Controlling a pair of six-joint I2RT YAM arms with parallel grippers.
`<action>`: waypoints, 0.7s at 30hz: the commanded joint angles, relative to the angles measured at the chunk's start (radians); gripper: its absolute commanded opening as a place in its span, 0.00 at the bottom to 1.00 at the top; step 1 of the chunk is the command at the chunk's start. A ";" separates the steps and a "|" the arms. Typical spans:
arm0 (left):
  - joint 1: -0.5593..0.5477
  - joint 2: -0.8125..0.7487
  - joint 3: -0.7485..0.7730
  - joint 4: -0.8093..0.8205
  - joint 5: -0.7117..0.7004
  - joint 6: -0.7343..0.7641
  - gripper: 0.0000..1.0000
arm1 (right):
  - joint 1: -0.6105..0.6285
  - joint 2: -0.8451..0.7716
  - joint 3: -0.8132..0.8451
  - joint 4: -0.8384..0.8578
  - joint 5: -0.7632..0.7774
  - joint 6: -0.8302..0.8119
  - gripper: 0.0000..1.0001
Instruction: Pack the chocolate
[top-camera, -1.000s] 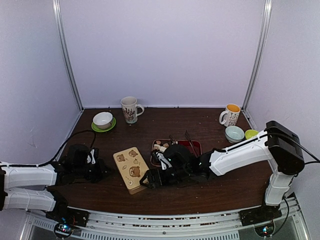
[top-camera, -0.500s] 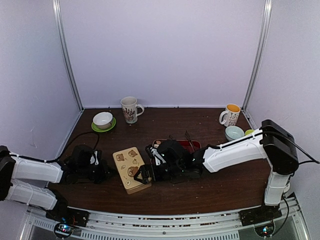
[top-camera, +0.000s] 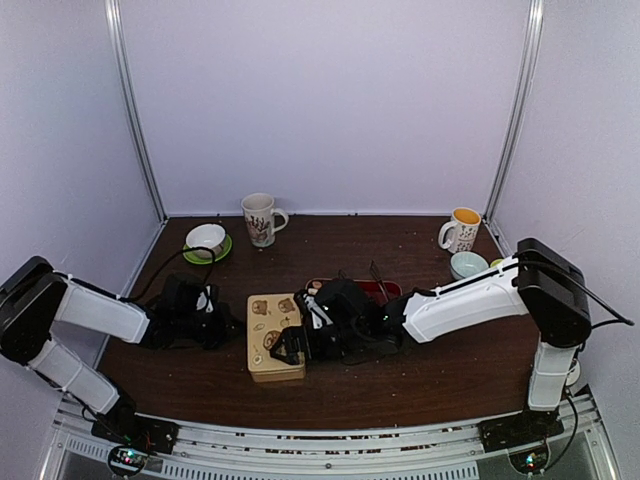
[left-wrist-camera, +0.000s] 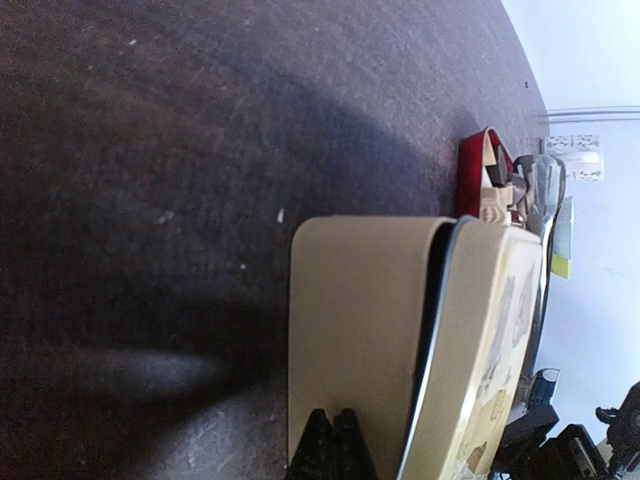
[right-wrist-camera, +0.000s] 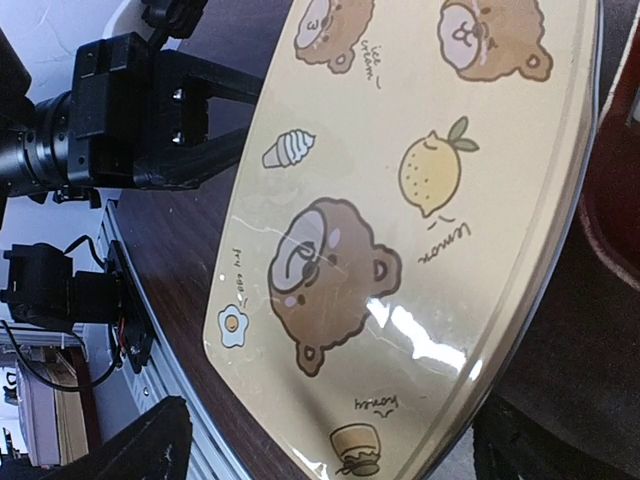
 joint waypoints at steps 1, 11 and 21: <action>0.010 0.024 0.063 0.029 0.029 0.060 0.00 | -0.016 -0.037 -0.028 0.027 0.024 0.025 0.98; 0.013 -0.169 0.017 -0.122 0.030 0.092 0.01 | -0.021 -0.079 -0.023 0.009 0.034 0.040 0.98; 0.013 -0.219 -0.001 -0.164 0.088 0.071 0.26 | -0.024 -0.071 0.012 -0.039 0.063 0.057 0.96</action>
